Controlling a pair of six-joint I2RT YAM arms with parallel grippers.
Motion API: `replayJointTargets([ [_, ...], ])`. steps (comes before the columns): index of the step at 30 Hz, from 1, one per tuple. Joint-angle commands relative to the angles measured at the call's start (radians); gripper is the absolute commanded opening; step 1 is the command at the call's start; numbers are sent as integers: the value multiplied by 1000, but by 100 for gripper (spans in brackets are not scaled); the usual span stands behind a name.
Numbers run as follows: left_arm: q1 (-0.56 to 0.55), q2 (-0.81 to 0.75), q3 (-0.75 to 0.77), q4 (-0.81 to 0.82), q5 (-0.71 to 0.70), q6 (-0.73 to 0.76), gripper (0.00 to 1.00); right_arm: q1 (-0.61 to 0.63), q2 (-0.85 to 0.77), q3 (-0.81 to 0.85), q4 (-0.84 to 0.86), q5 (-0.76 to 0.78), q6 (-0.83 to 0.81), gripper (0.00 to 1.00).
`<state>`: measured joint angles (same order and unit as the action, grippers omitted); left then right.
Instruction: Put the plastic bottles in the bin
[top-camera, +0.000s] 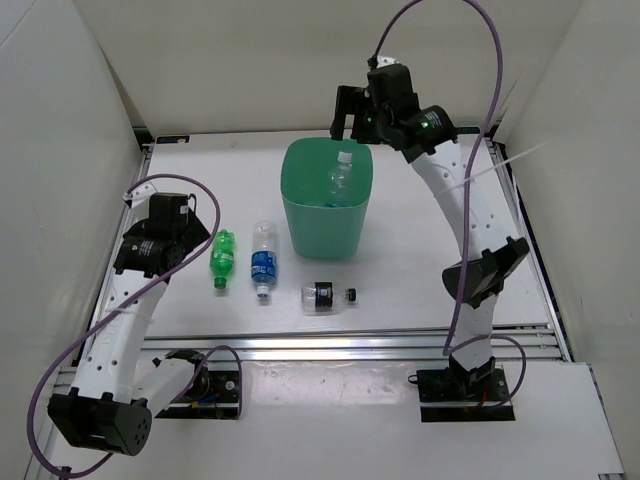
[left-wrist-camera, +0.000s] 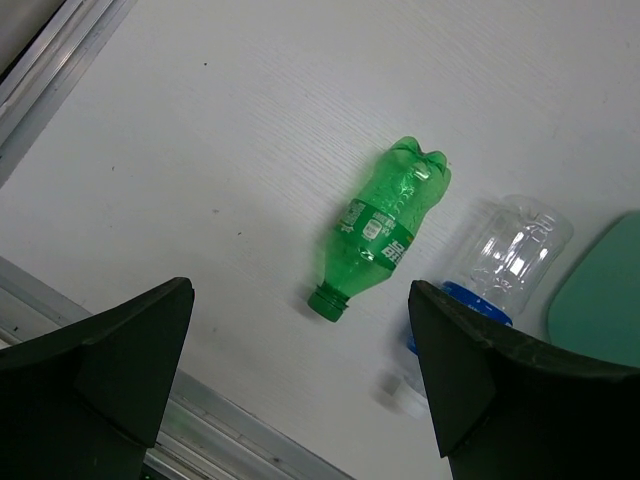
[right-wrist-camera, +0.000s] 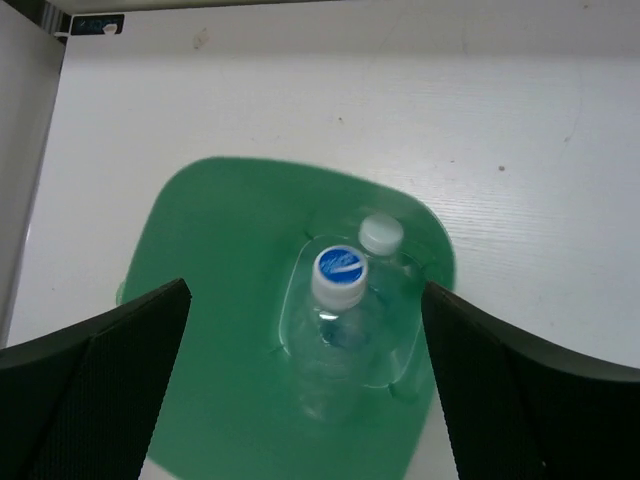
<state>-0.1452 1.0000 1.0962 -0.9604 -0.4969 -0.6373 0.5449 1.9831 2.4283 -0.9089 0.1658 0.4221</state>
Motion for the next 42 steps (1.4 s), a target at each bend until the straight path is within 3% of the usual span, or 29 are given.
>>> replayJointTargets([
  [1,1,-17,-18,55,21,31,99,3,-194,11,99,145,-97,100],
  [8,10,32,-131,245,224,154,99,3,-325,-139,102,155,-151,100],
  [14,10,117,-217,386,283,194,99,12,-378,-181,82,74,-160,100],
  [24,10,294,-274,531,274,203,99,12,-437,-259,73,38,-169,100],
  [30,10,429,-274,572,236,122,99,12,-486,-320,73,29,-189,100],
  [34,10,477,-256,594,247,96,86,12,-504,-344,82,29,-207,100],
  [37,10,499,-256,594,256,96,71,12,-529,-370,82,47,-229,100],
  [42,10,439,-227,594,271,96,51,12,-550,-414,91,83,-238,100],
])
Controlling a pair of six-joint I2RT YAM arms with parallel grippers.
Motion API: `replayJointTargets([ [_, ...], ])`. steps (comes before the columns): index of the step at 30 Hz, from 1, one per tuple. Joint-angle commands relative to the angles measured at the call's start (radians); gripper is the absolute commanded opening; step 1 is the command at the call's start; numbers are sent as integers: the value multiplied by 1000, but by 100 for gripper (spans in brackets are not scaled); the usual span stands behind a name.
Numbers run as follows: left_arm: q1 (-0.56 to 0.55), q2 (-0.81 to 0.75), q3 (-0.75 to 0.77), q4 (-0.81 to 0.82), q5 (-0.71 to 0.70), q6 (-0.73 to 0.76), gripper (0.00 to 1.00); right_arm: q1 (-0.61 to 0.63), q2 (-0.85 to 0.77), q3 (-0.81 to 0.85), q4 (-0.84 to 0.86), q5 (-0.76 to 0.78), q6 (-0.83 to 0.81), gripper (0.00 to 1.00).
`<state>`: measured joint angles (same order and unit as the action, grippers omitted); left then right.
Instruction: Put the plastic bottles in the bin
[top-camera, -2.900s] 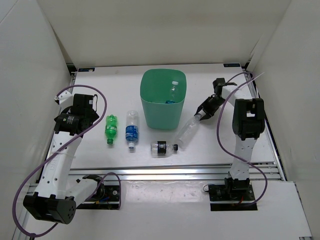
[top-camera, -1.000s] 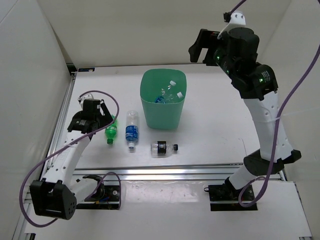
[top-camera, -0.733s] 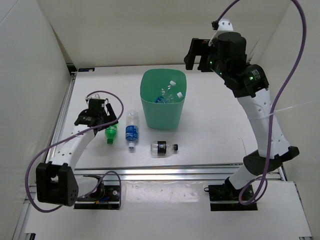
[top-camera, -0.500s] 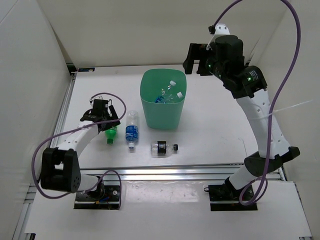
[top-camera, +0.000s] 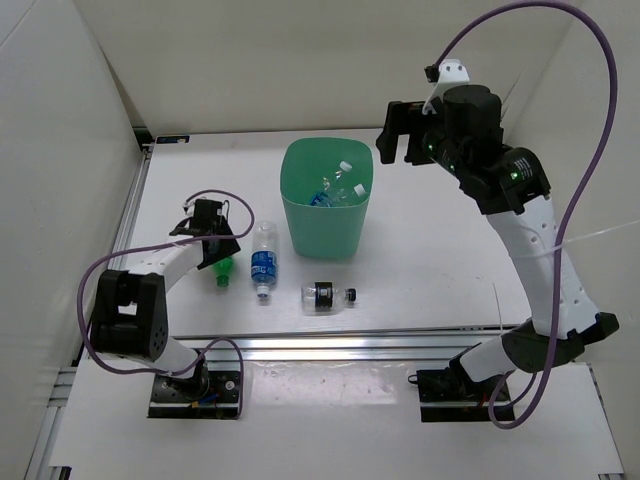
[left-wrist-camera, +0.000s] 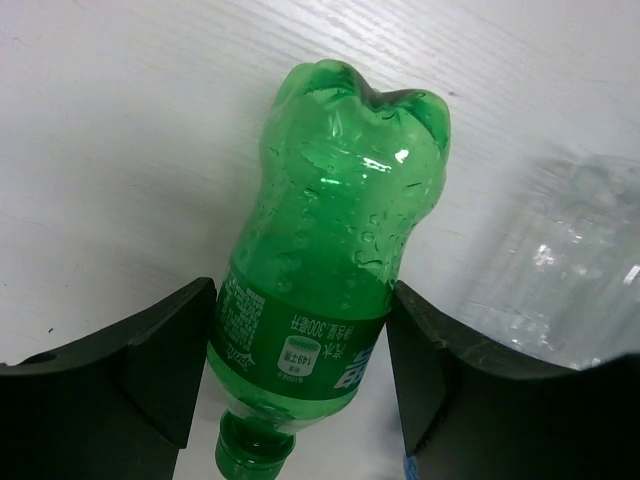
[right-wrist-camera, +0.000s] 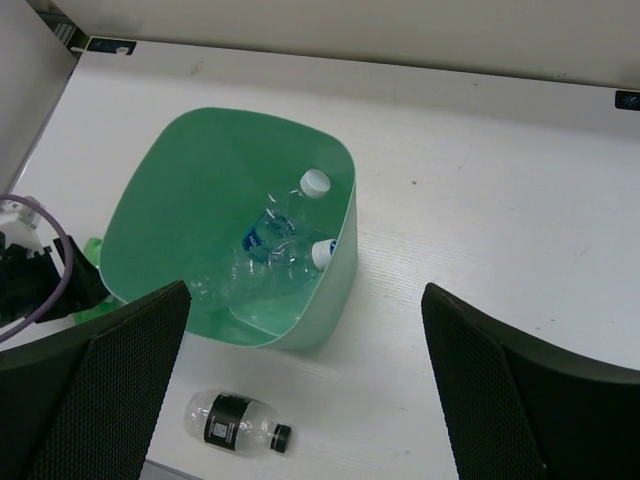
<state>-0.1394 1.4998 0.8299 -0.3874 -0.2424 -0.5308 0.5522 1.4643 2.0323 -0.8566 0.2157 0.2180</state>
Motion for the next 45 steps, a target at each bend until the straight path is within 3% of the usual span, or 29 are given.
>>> replayJointTargets([
  [1,4,-81,57,21,44,5,49,5,-32,-29,39,33,-34,100],
  [6,-35,-150,337,-100,34,5,43,5,-41,-52,48,53,-34,100],
  [14,-308,-52,843,-215,-48,57,45,5,-19,-63,59,53,-25,100],
  [19,-426,51,929,-215,40,138,46,5,-10,-52,59,62,-16,100],
  [23,-448,141,1054,-292,103,183,64,5,1,-43,59,53,-6,100],
  [24,-448,142,1077,-312,22,183,86,5,1,-43,59,53,-6,100],
  [25,-448,142,1091,-324,-35,183,100,5,1,-43,59,53,-6,100],
  [27,-439,70,1054,-324,-171,132,100,5,1,-43,59,53,-6,100],
  [28,-421,39,982,-340,-305,85,100,5,1,-43,59,53,-6,100],
  [29,-387,-22,939,-349,-316,-11,100,5,1,-43,59,53,-6,100],
  [31,-274,-81,805,-335,-222,-61,100,5,1,-43,59,53,3,100],
  [36,-169,-89,608,-318,-39,-61,100,5,1,-52,59,44,3,100],
  [38,-158,-60,507,-306,46,-61,100,5,1,-52,59,33,12,100],
  [45,-170,26,368,-179,83,-55,100,5,1,-52,59,2,21,100],
])
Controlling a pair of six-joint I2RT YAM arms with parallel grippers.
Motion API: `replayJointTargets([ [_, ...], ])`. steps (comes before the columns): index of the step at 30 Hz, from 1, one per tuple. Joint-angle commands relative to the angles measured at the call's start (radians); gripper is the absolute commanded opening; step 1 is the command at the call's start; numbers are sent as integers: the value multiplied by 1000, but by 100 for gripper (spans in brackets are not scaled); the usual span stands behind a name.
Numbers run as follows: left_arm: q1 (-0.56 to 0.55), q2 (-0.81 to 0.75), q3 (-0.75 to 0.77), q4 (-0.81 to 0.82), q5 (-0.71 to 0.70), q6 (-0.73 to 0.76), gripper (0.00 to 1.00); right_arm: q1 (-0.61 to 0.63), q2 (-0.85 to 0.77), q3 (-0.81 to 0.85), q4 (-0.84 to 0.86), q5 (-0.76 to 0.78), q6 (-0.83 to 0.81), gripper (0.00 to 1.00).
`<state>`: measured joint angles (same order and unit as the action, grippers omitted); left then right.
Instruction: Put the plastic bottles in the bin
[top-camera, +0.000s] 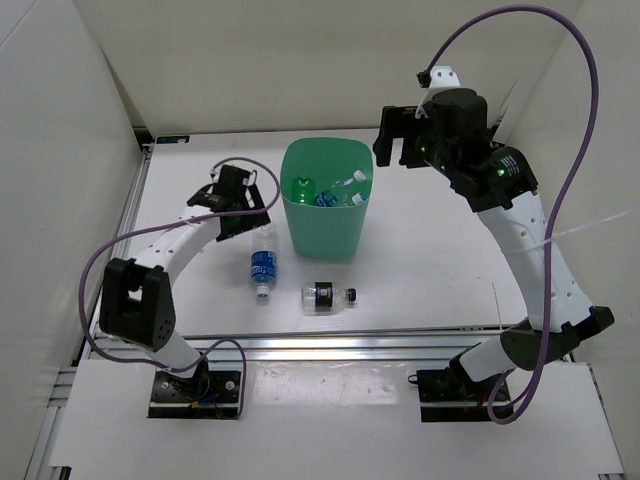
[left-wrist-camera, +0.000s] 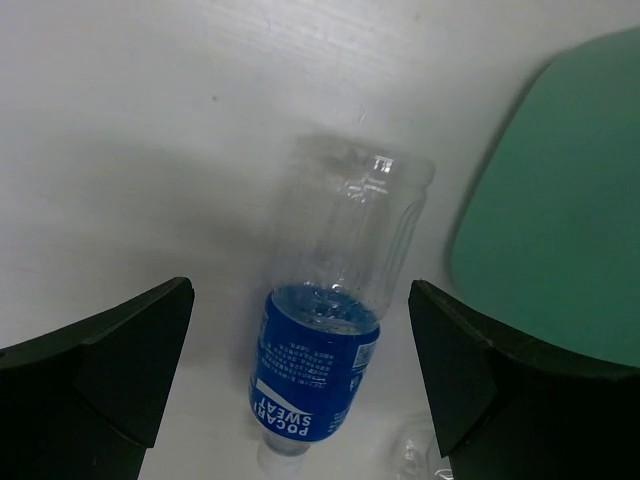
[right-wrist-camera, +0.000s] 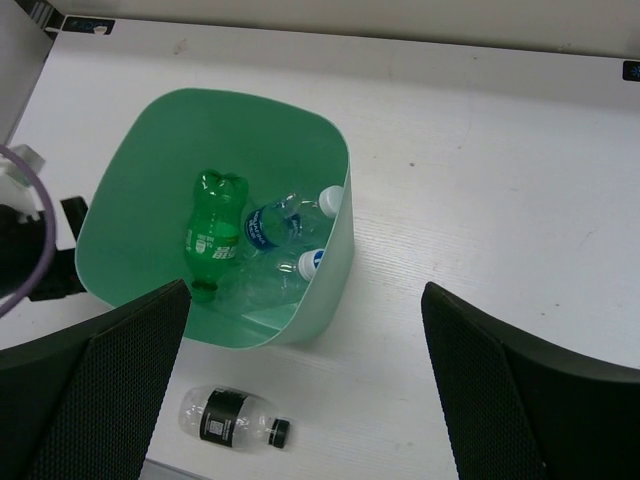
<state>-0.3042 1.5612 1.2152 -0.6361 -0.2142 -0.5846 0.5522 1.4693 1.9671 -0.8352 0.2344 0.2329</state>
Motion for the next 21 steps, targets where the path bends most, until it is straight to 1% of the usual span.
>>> replayJointTargets([
  [1,3,-24,-31,96,70,-1,100,5,-4,13,38,-17,6,100],
  [5,13,-24,-130,200,156,8,100,5,-4,4,28,-17,6,100],
  [8,13,-3,-196,236,211,-3,100,5,-14,-5,28,-17,-3,100],
  [9,13,-3,-233,255,220,-3,100,5,-23,-5,19,-17,-3,100],
  [13,13,-3,-296,279,230,-27,100,5,-23,-14,19,-17,-3,100],
  [16,13,17,-306,279,242,-41,100,5,-32,-25,19,-17,-3,100],
  [17,13,17,-306,279,242,-50,98,5,-32,-25,19,-7,-3,100],
  [20,36,-19,-284,279,242,-41,73,5,-32,-36,19,2,-12,100],
  [21,36,-51,-275,254,230,-41,65,5,-41,-36,19,2,-12,100],
])
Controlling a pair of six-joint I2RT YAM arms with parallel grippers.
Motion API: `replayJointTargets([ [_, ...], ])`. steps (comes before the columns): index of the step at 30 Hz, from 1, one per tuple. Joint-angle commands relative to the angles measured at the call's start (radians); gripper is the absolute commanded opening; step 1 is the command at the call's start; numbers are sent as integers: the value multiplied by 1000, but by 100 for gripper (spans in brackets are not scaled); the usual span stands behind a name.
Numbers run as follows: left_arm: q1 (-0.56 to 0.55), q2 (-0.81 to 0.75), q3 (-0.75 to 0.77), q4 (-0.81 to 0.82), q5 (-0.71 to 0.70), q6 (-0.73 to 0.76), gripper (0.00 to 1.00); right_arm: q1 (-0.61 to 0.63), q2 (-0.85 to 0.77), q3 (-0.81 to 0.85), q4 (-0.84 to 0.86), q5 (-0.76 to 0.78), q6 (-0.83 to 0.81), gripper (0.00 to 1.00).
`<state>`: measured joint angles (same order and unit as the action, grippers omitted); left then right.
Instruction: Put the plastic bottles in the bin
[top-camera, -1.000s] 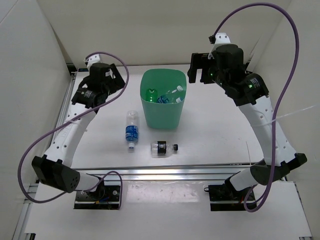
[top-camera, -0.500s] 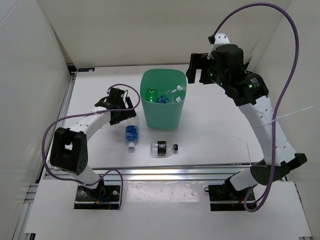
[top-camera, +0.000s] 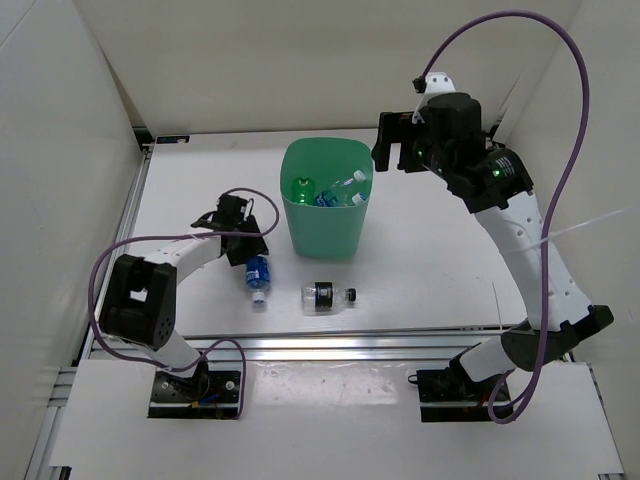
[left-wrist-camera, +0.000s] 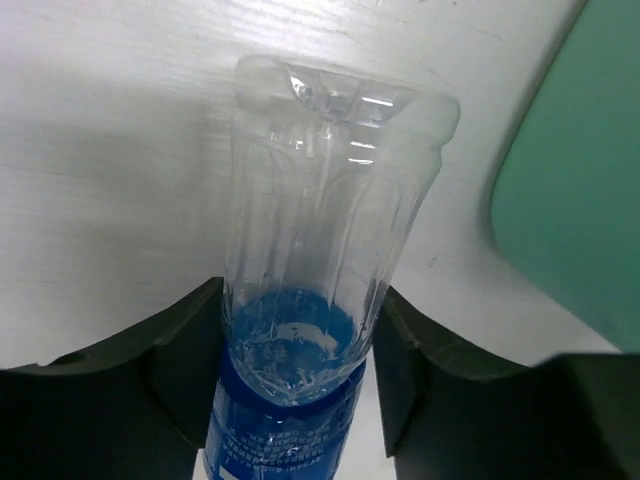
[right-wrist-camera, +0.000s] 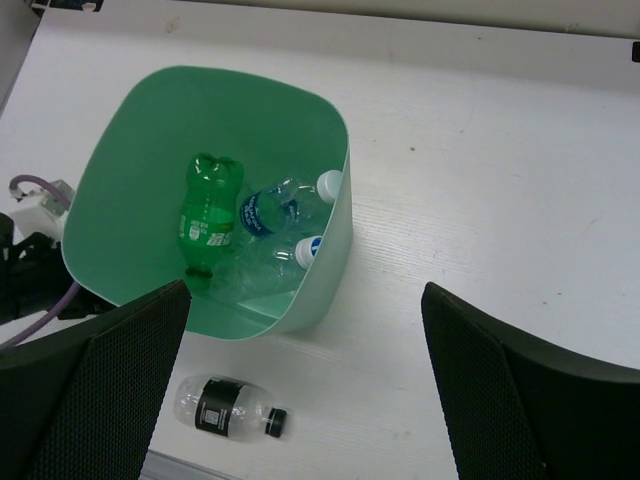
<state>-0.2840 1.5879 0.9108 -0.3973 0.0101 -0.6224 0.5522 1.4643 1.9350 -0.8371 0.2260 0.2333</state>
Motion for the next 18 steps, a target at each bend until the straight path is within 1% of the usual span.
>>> replayJointTargets([
  [1,31,-95,63,-1,-25,-3,58,5,-36,-14,21,19,-12,100],
  [4,52,-152,158,-81,-73,18,57,5,-36,-25,21,19,-12,100],
  [5,61,-161,260,-103,-87,33,56,5,-36,-25,21,19,-12,100],
  [7,62,-161,392,-168,-111,47,55,5,-45,-34,21,19,-12,100],
  [9,49,-161,656,-196,-130,59,55,5,-45,-34,21,19,-12,100],
  [10,31,-152,657,-205,-130,79,55,5,-45,-34,21,19,-12,100],
  [11,16,-143,777,-206,-130,91,56,5,-45,-34,21,30,-3,100],
  [13,-29,-82,893,-206,-101,131,56,5,-45,-34,21,30,-3,100],
  [14,-44,-54,995,-206,-57,132,58,5,-45,-34,21,30,6,100],
  [16,-95,32,1069,-206,2,145,58,5,-35,-34,21,18,6,100],
  [18,-135,108,1140,-206,25,174,59,5,-25,-21,21,18,6,100],
])
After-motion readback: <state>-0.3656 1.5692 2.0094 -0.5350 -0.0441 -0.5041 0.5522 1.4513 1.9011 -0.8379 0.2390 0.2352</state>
